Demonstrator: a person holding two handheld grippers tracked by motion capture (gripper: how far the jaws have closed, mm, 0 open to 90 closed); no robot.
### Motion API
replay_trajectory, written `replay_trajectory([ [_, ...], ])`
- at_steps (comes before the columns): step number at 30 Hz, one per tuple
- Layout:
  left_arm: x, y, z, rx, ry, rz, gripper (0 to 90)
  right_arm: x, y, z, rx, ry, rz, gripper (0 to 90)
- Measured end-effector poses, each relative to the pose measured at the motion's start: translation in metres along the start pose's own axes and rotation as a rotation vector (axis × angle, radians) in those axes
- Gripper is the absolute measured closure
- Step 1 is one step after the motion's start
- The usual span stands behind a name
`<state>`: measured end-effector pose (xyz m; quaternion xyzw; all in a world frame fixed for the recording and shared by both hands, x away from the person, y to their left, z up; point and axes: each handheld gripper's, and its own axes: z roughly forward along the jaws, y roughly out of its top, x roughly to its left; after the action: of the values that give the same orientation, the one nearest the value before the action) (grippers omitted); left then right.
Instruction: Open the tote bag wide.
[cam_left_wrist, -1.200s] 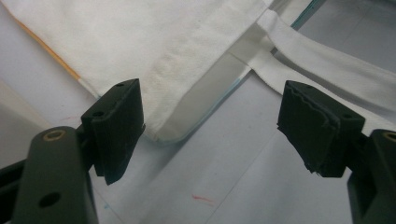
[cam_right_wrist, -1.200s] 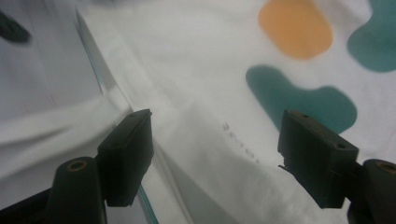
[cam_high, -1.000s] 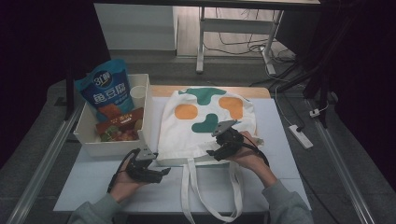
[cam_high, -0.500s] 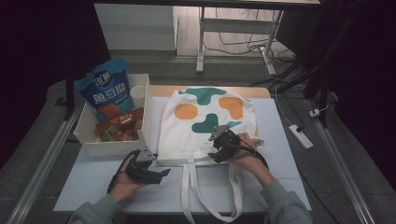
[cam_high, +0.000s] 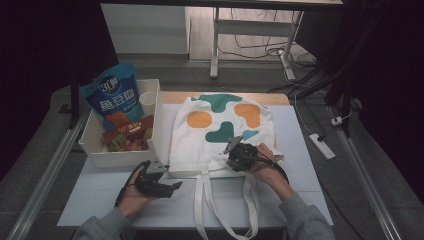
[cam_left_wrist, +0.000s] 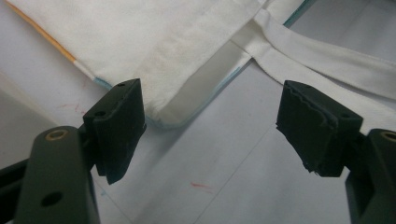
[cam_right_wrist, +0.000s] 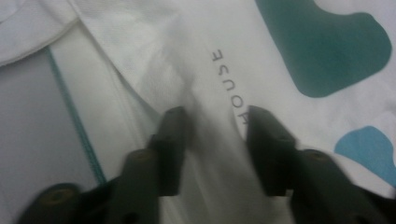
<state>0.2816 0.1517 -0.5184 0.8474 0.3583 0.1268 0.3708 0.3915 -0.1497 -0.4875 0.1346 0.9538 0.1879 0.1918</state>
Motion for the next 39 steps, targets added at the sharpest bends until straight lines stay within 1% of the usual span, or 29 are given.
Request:
replay_trajectory([
  [1, -0.001, 0.000, 0.000, -0.001, 0.001, 0.004, 24.1, -0.001, -0.001, 0.000, -0.003, -0.006, 0.009, 69.3],
  [2, -0.001, 0.000, 0.000, -0.001, 0.004, 0.008, 24.5, -0.004, -0.003, -0.001, -0.018, -0.015, 0.027, 79.2],
  [3, -0.002, 0.000, 0.000, -0.001, 0.007, 0.015, 24.5, -0.004, -0.003, -0.001, -0.018, -0.015, 0.027, 79.2],
  [4, -0.003, 0.000, 0.000, 0.000, 0.008, 0.023, 24.9, -0.005, -0.005, -0.001, -0.028, -0.015, 0.039, 82.1],
  [7, -0.006, 0.000, 0.001, 0.001, 0.011, 0.044, 26.9, -0.007, -0.008, -0.004, -0.055, -0.005, 0.055, 83.4],
  [10, -0.006, 0.000, 0.002, 0.009, 0.013, 0.045, 27.7, -0.007, -0.008, -0.014, -0.092, 0.000, 0.065, 83.8],
  [12, -0.005, 0.000, 0.001, 0.006, 0.021, 0.031, 27.9, -0.008, -0.008, -0.025, -0.128, 0.008, 0.083, 84.0],
  [15, -0.005, 0.000, -0.001, -0.004, 0.027, 0.026, 28.0, -0.008, -0.012, -0.043, -0.186, 0.037, 0.114, 84.1],
  [17, -0.007, -0.001, -0.003, -0.008, 0.038, 0.034, 27.8, -0.006, -0.014, -0.055, -0.219, 0.043, 0.112, 84.2],
  [18, -0.009, -0.001, -0.005, -0.011, 0.044, 0.034, 27.2, -0.003, -0.015, -0.067, -0.250, 0.045, 0.106, 84.3],
  [19, -0.011, -0.002, -0.008, -0.015, 0.047, 0.038, 27.2, -0.003, -0.015, -0.067, -0.250, 0.045, 0.106, 84.3],
  [21, -0.014, -0.004, -0.012, -0.029, 0.060, 0.044, 26.7, 0.000, -0.015, -0.078, -0.273, 0.062, 0.101, 84.4],
  [23, -0.015, -0.005, -0.016, -0.041, 0.067, 0.041, 26.5, 0.004, -0.017, -0.090, -0.302, 0.082, 0.096, 84.4],
  [25, -0.014, -0.005, -0.017, -0.047, 0.064, 0.033, 26.5, 0.010, -0.023, -0.102, -0.324, 0.095, 0.090, 84.4],
  [26, -0.014, -0.004, -0.016, -0.047, 0.057, 0.029, 26.6, 0.013, -0.027, -0.113, -0.357, 0.098, 0.097, 84.5],
  [28, -0.014, -0.003, -0.013, -0.041, 0.036, 0.022, 27.0, 0.012, -0.028, -0.122, -0.395, 0.104, 0.107, 84.5],
  [29, -0.015, -0.002, -0.012, -0.034, 0.036, 0.026, 27.6, 0.012, -0.027, -0.126, -0.407, 0.103, 0.105, 84.5],
  [31, -0.016, -0.001, -0.008, -0.021, 0.032, 0.032, 30.9, 0.011, -0.026, -0.128, -0.420, 0.088, 0.099, 84.5],
  [32, -0.016, -0.001, -0.007, -0.016, 0.029, 0.028, 33.0, 0.011, -0.026, -0.128, -0.424, 0.087, 0.109, 84.4],
  [34, -0.013, 0.000, -0.004, 0.000, 0.027, 0.013, 41.3, 0.007, -0.027, -0.125, -0.432, 0.079, 0.121, 84.4],
  [35, -0.011, 0.000, -0.002, 0.005, 0.011, 0.001, 44.3, 0.005, -0.027, -0.123, -0.436, 0.078, 0.130, 84.4],
  [36, -0.009, 0.000, -0.001, 0.010, -0.002, -0.016, 44.3, 0.005, -0.027, -0.123, -0.436, 0.078, 0.130, 84.4],
  [37, -0.008, 0.000, 0.000, 0.019, -0.007, -0.023, 53.4, 0.000, -0.027, -0.120, -0.447, 0.084, 0.157, 84.3],
  [39, -0.008, 0.000, 0.000, 0.027, -0.007, -0.028, 62.3, -0.004, -0.027, -0.116, -0.447, 0.072, 0.172, 84.3],
])
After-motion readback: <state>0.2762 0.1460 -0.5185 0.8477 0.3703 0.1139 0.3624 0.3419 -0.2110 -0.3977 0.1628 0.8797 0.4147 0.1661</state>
